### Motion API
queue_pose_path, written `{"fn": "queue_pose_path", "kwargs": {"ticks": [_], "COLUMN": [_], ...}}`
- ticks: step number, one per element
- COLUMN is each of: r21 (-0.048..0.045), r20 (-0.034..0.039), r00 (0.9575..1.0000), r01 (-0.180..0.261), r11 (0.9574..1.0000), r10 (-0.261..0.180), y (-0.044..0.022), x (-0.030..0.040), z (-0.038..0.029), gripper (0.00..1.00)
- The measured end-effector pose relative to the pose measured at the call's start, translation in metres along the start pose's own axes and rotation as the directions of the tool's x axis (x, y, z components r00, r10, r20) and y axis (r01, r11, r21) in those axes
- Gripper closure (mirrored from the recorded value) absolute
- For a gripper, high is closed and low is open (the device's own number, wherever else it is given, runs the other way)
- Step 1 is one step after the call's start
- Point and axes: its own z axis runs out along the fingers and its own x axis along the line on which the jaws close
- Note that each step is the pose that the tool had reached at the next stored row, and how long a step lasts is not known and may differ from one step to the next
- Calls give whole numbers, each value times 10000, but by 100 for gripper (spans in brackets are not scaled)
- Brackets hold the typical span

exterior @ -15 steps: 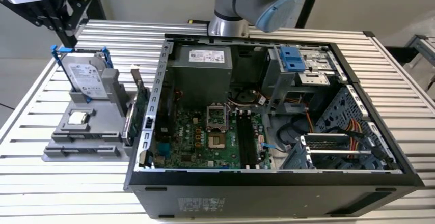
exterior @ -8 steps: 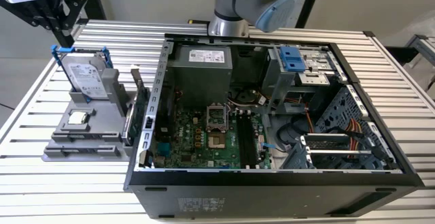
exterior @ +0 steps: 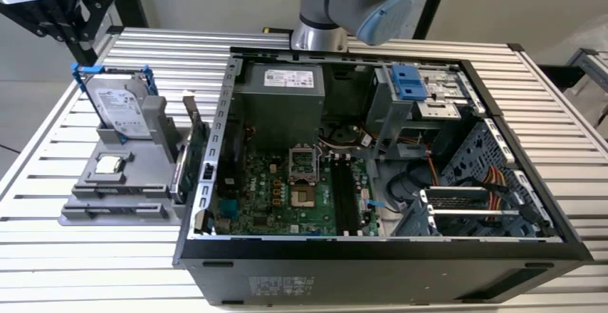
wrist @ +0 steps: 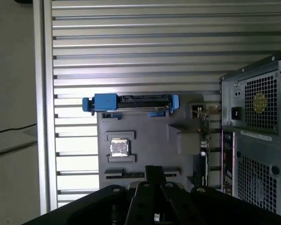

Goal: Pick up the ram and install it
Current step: 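Reach for the ram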

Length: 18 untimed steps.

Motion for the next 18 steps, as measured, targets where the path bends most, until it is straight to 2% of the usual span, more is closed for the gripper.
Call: {"fn": "queue_pose_path", "kwargs": {"ticks": [6, 18], "r21": [0, 0], "r20": [0, 0], "r00": [10000, 10000], "r01": [-1, -1], "r11": [10000, 10000], "r10": [1, 1], "y": [-1, -28], "x": [27, 26], "z": [-1, -2], "gripper": [100, 100]}}
